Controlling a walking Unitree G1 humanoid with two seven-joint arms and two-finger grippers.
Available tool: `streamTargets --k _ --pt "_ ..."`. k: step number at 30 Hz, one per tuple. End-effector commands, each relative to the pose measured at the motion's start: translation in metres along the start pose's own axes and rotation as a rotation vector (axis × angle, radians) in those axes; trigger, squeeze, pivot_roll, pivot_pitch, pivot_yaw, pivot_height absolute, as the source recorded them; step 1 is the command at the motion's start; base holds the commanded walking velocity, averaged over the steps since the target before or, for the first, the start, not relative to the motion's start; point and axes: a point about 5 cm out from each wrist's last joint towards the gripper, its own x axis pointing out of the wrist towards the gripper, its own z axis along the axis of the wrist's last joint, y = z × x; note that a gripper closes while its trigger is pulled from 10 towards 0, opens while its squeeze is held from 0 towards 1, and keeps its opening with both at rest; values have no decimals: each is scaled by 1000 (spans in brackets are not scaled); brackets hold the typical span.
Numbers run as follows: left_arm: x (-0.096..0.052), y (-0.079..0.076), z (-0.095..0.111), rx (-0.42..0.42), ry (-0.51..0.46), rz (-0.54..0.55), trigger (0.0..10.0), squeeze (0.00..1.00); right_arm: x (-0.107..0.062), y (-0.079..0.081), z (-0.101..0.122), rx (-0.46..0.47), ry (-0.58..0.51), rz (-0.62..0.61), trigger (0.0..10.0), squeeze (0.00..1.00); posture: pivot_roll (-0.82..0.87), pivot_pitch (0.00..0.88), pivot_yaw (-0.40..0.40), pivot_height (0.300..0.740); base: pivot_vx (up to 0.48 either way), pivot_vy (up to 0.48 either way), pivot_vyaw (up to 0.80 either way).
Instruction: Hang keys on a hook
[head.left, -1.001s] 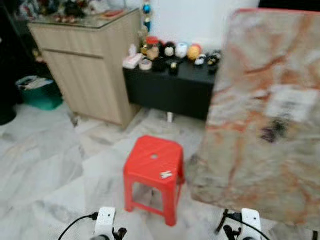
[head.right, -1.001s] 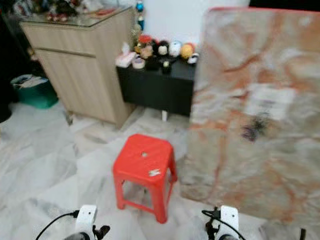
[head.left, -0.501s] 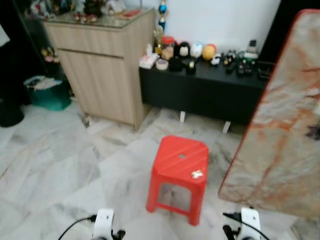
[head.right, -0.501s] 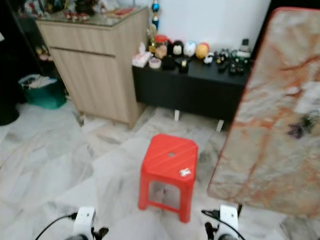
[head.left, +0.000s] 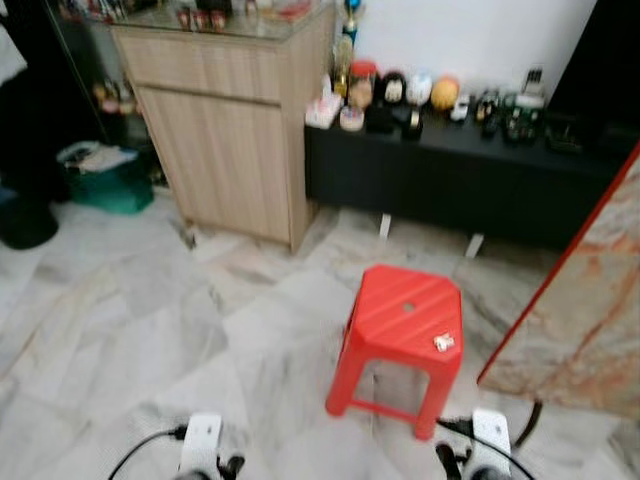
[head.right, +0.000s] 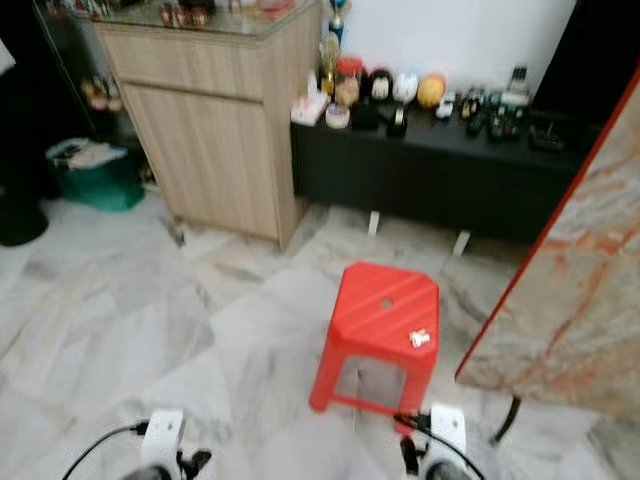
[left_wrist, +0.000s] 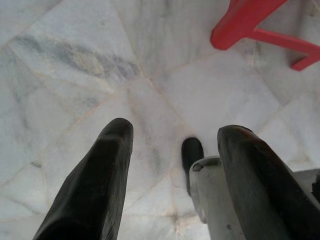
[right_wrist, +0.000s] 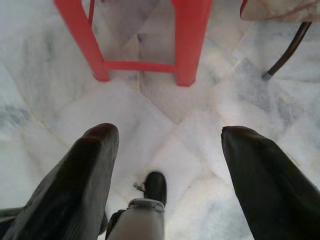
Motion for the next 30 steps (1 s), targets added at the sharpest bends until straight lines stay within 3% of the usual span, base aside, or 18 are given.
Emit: streamTargets --k 1,30 --pt "0 -2 0 -10 -4 -3 10000 0 -1 -5 -1 5 4 -14 10000 0 43 0 -17 740 289 0 0" --pt "1 -6 0 -4 -7 -22 10000 0 -1 -5 -1 10 0 -16 10000 0 41 0 -15 740 320 0 0"
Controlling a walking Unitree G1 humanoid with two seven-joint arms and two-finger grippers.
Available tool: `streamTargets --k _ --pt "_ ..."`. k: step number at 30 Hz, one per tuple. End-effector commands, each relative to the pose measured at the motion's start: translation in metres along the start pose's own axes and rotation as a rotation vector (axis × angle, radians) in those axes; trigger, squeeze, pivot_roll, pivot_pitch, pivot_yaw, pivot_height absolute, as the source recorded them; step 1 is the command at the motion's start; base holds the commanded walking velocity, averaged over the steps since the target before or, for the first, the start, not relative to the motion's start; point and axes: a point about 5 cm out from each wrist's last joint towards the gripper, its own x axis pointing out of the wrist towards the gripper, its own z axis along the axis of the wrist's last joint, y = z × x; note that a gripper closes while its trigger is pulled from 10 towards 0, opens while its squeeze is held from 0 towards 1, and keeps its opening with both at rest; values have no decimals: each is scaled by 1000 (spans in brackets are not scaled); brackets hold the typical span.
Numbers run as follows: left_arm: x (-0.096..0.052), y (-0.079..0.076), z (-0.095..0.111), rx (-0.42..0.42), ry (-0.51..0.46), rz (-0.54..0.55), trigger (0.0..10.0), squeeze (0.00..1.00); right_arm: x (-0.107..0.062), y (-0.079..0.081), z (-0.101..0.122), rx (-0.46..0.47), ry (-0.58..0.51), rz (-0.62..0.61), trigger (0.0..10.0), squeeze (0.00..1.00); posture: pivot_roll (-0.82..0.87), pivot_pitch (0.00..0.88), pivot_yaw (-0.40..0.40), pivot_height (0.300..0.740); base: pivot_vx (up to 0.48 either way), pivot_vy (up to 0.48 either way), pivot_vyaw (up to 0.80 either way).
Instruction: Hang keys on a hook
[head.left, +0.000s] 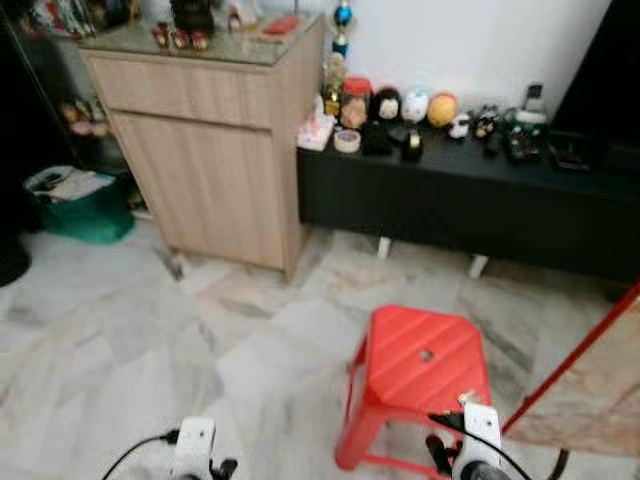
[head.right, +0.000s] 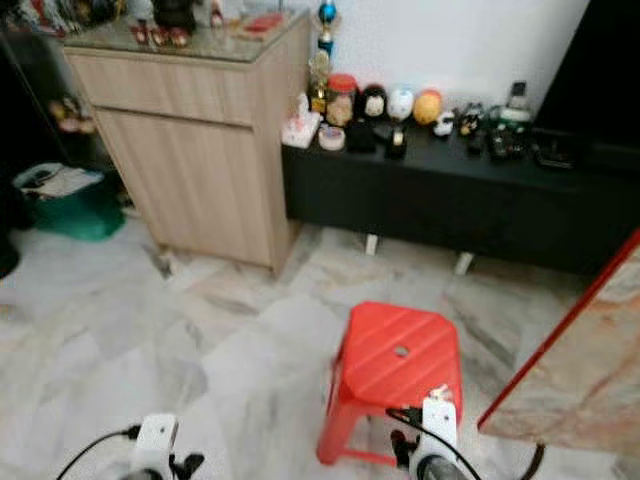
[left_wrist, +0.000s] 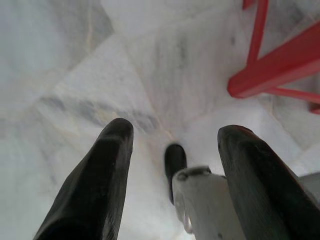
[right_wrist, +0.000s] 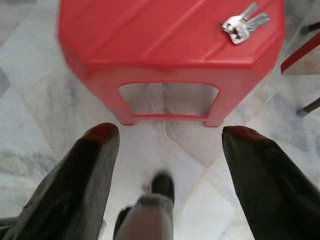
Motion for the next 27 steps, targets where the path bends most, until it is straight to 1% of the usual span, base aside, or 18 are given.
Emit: streamTargets --k 1,9,14,21,27 --pt "1 -8 -2 -6 1 -22 10000 0 -1 -9 -2 3 7 -26 10000 0 41 0 -15 740 0 0 0" --pt "1 -5 0 -19 -16 -2 10000 0 -1 -10 -2 4 6 -26 10000 0 41 0 -17 740 0 0 0" --pt "1 -4 3 -8 -30 3 10000 0 -1 -10 -2 6 2 -26 10000 0 38 0 -17 740 0 0 0" --pt "2 -5 8 -2 -48 2 10000 0 -1 -10 -1 8 -2 -24 10000 0 38 0 -17 740 0 -396 0" --pt "2 -6 9 1 -50 -1 10000 0 -2 -10 -2 6 0 -25 10000 0 36 0 -19 740 0 -431 0"
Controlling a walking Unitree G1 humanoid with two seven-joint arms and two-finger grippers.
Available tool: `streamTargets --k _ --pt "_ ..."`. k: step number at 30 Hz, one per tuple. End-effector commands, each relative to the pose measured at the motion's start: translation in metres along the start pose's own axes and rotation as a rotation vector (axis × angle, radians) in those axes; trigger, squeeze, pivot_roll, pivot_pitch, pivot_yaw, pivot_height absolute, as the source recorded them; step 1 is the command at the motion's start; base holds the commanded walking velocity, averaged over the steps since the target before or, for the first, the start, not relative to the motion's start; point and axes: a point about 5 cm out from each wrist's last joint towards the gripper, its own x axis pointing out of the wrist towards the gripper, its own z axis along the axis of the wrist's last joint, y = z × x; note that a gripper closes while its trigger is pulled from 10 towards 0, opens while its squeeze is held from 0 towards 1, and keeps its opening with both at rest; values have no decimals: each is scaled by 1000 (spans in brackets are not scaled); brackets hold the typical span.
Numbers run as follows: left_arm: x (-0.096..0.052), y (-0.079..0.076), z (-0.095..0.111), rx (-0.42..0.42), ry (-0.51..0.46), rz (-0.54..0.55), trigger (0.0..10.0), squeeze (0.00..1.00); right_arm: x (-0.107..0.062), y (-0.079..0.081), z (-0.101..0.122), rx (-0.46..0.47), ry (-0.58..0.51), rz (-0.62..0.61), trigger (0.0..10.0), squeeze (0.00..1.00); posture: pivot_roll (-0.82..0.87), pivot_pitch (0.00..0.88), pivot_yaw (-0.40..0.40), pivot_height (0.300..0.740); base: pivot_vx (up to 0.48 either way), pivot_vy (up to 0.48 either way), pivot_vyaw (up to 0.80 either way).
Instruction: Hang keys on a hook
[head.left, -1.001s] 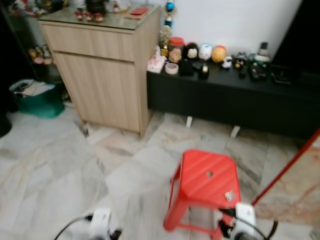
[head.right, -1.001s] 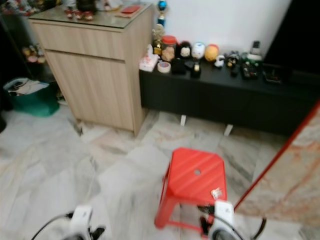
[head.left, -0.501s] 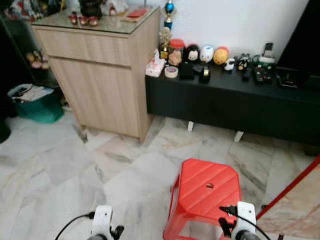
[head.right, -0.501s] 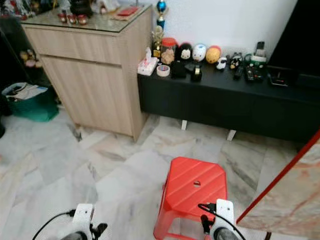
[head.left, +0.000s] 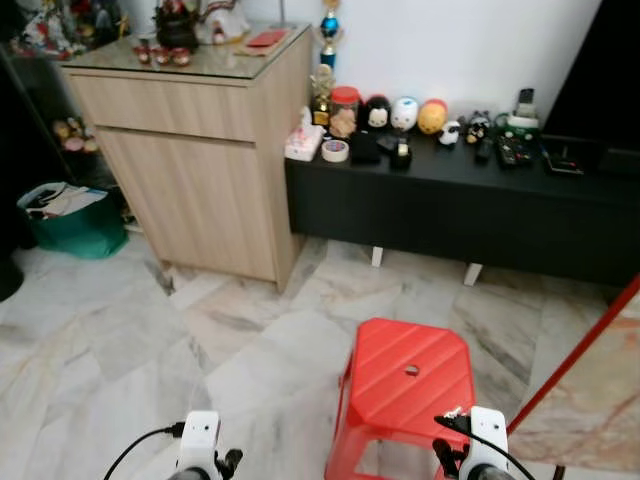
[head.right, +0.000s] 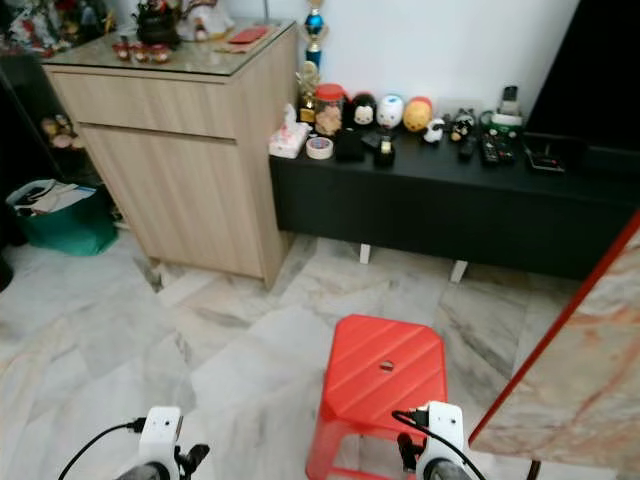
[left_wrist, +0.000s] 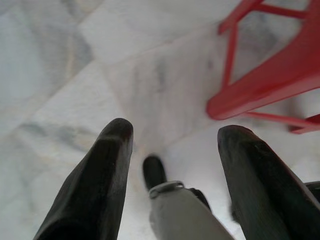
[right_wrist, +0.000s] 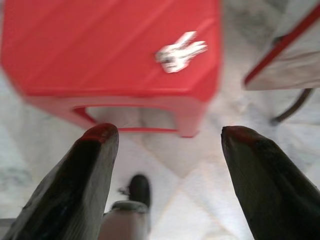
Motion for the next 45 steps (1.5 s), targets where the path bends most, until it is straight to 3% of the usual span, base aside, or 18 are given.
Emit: streamTargets --k 1,10,11,16,19,20,25,30,31,33,40,45 --pt "-1 4 0 -1 1 11 10000 0 0 1 0 8 -1 3 10000 0 36 0 -19 740 0 -337 0" --pt "1 8 16 -4 -75 38 10000 0 0 2 1 15 -26 7 10000 0 33 0 -19 740 0 0 0" --pt "2 10 29 -3 -133 46 10000 0 0 1 3 16 -55 6 10000 0 27 0 -18 740 0 0 0" --pt "2 13 49 -7 -233 57 10000 0 -1 2 7 27 -99 20 10000 0 22 0 -18 740 0 0 0" --pt "-1 14 79 -16 -410 68 10000 0 -2 3 13 16 -182 46 10000 0 21 0 -26 740 0 0 0" --pt "-1 14 79 -16 -410 68 10000 0 -2 3 13 16 -182 46 10000 0 21 0 -26 740 0 0 0" --pt "-13 3 104 16 -628 16 10000 0 -6 3 23 -27 -307 64 10000 0 16 0 -22 740 0 0 0" --pt "-17 -3 110 35 -683 -11 10000 0 -7 4 24 -46 -328 74 10000 0 12 0 -19 740 0 0 0" --pt "-24 -10 114 58 -740 -41 10000 0 -13 30 93 -106 -610 141 10000 0 8 0 -19 740 0 0 0" --pt "-28 -13 117 74 -764 -54 10000 0 -24 45 126 -139 -773 178 10000 0 9 0 -20 740 0 0 0" --pt "-41 -12 115 105 -805 -67 10000 0 -35 44 129 -98 -869 159 10000 0 13 0 -19 740 0 0 0" --pt "-46 -13 115 75 -818 -38 10000 0 -31 47 108 -86 -809 171 10000 0 20 0 -28 740 0 0 0"
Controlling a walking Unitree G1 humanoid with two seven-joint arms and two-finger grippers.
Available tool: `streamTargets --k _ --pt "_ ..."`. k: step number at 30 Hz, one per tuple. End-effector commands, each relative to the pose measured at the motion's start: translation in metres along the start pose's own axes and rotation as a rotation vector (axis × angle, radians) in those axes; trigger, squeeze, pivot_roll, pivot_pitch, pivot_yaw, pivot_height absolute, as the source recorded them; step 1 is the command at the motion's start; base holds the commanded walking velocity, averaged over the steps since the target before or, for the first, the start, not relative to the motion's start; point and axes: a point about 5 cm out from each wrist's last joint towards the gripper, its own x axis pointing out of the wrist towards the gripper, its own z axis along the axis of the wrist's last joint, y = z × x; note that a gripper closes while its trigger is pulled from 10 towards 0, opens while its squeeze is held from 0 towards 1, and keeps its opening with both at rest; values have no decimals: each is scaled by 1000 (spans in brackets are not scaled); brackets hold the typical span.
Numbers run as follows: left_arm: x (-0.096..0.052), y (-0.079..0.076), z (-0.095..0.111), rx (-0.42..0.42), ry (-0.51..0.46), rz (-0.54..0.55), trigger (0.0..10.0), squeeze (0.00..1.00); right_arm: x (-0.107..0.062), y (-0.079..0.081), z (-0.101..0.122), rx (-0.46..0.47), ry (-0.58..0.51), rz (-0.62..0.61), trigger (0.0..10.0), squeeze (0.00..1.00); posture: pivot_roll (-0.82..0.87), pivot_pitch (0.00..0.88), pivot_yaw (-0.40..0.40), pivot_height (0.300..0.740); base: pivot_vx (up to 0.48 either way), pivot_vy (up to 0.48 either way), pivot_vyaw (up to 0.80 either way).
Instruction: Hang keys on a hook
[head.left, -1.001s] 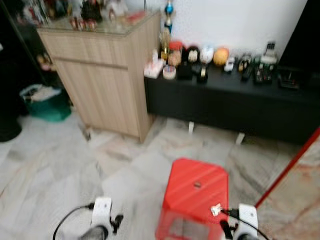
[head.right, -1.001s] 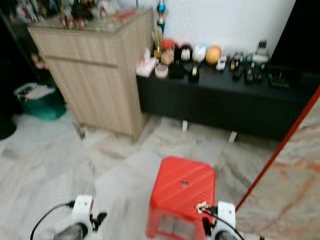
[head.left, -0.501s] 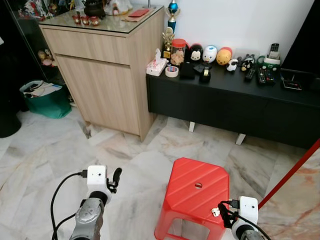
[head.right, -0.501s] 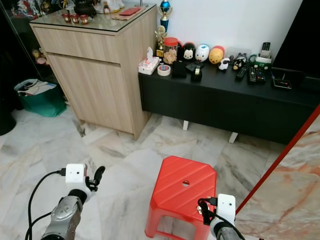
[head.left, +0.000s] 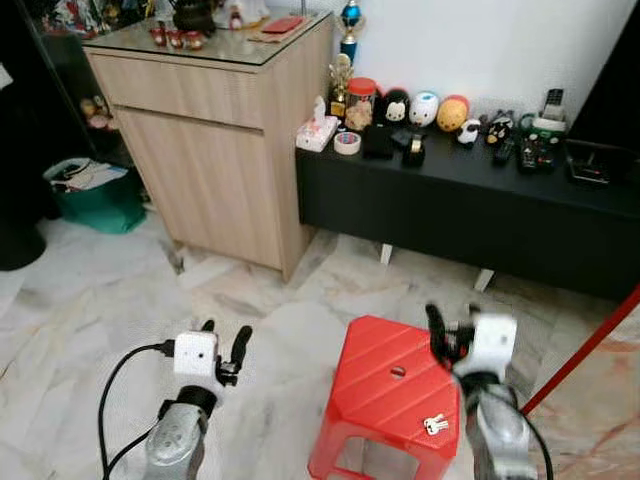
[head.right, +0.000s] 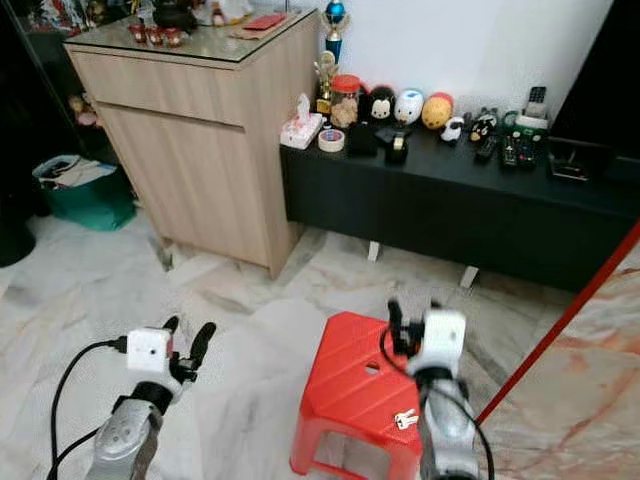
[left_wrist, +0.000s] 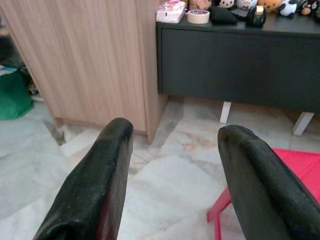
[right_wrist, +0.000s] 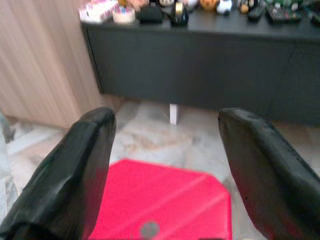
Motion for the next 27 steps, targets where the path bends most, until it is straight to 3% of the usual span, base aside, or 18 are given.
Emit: streamTargets --k 1,6,21,27 --pt "2 -3 4 -7 -4 4 10000 0 -1 2 -2 -2 17 8 10000 0 23 0 -31 740 0 0 0" --pt "11 -3 10 -16 -7 18 10000 0 -3 1 -7 -15 70 -8 10000 0 16 0 -34 740 0 0 0" --pt "18 -8 9 -27 39 2 10000 0 6 4 -3 -17 87 12 10000 0 19 0 -36 646 0 0 0" --pt "19 -12 11 -30 36 -5 10000 0 6 6 -3 -17 90 23 10000 0 23 0 -36 646 0 0 0"
